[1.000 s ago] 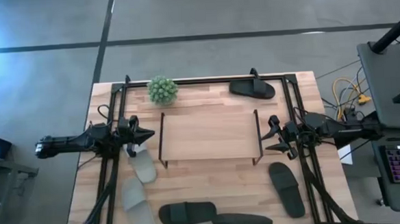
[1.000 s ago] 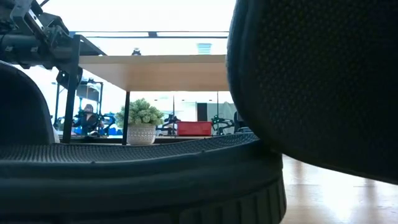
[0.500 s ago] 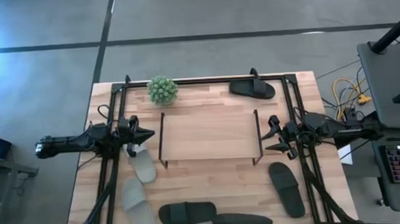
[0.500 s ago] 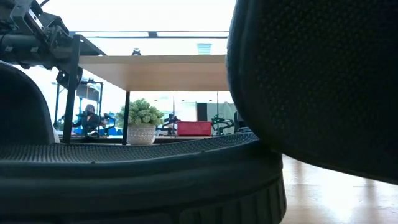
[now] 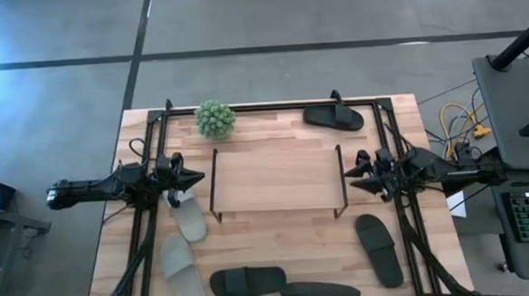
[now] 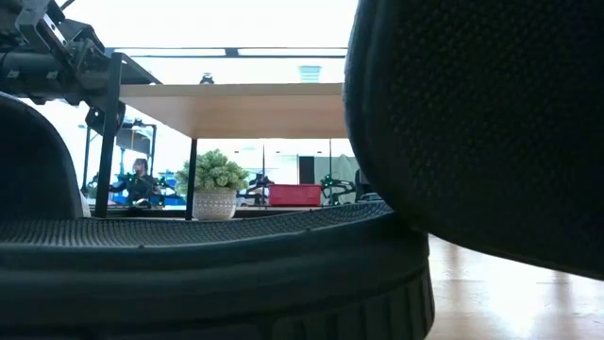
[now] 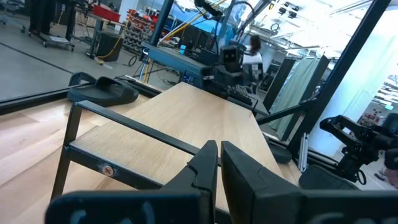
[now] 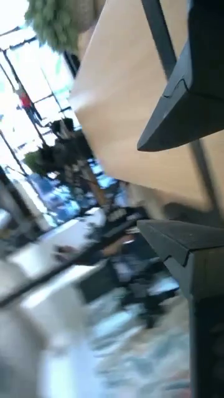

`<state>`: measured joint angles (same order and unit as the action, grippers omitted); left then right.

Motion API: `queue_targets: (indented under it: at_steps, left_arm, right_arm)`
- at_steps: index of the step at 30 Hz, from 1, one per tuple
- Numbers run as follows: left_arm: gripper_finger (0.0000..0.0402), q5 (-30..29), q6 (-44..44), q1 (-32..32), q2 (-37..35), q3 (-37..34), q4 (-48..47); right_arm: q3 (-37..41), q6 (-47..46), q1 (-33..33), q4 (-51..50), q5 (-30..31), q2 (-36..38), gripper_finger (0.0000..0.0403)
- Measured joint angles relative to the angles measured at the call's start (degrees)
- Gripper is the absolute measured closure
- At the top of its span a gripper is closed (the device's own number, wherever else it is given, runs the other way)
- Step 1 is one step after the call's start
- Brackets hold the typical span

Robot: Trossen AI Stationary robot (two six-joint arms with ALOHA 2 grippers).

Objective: Pick and place slides into the shelf
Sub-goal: Put the black slipper on the shelf

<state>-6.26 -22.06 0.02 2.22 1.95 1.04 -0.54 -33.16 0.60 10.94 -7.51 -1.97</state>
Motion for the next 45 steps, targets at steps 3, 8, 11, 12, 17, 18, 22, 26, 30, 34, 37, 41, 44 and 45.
queue_targets:
  at_steps: [3, 8, 11, 12, 17, 18, 22, 26, 30, 34, 37, 41, 44, 45]
  left_arm:
    - [0.0395, 0.0, 0.0, 0.0, 0.0, 0.0, 0.0]
    - [0.0395, 0.0, 0.0, 0.0, 0.0, 0.0, 0.0]
    - [0.0395, 0.0, 0.0, 0.0, 0.0, 0.0, 0.0]
    - [0.0395, 0.0, 0.0, 0.0, 0.0, 0.0, 0.0]
    - [0.0395, 0.0, 0.0, 0.0, 0.0, 0.0, 0.0]
    - [0.0395, 0.0, 0.0, 0.0, 0.0, 0.0, 0.0]
    - [0.0395, 0.0, 0.0, 0.0, 0.0, 0.0, 0.0]
    - [0.0395, 0.0, 0.0, 0.0, 0.0, 0.0, 0.0]
    - [0.0395, 0.0, 0.0, 0.0, 0.0, 0.0, 0.0]
    - [0.0395, 0.0, 0.0, 0.0, 0.0, 0.0, 0.0]
    - [0.0395, 0.0, 0.0, 0.0, 0.0, 0.0, 0.0]
    - [0.0395, 0.0, 0.0, 0.0, 0.0, 0.0, 0.0]
    - [0.0395, 0.0, 0.0, 0.0, 0.0, 0.0, 0.0]
    - [0.0395, 0.0, 0.0, 0.0, 0.0, 0.0, 0.0]
  right_arm:
    - [0.0, -9.6, 0.0, 9.6, 2.9, -0.1, 0.0220]
    - [0.0, -13.7, 0.0, 30.1, 3.1, 0.0, 0.0220]
    - [0.0, -11.7, 0.0, 44.5, 3.0, 0.0, 0.0220]
    - [0.0, -10.8, 0.0, 48.3, 2.2, 0.1, 0.0220]
    - [-0.1, -3.2, 0.0, 54.8, -2.4, 0.0, 0.0220]
    - [-0.1, -1.4, 0.0, 54.3, -0.7, -0.3, 0.0220]
    - [-1.1, 0.2, 0.0, 53.3, 11.5, -5.0, 0.0220]
    - [-9.0, -0.1, 0.0, 47.5, 9.9, -13.6, 0.0220]
    - [-20.7, -9.1, 0.0, 17.1, 7.9, -22.1, 0.0220]
    - [-32.8, -19.6, 1.2, -17.4, 5.7, -30.8, 0.0220]
    - [-41.0, -24.0, 3.3, -35.1, 3.0, -37.0, 0.0220]
    - [-51.2, -30.4, 7.0, -57.5, -0.5, -44.6, 0.0220]
    - [-57.6, -35.0, 10.5, -70.6, -3.4, -49.7, 0.0220]
    - [-59.5, -36.0, 11.7, -73.3, -4.3, -51.2, 0.0220]
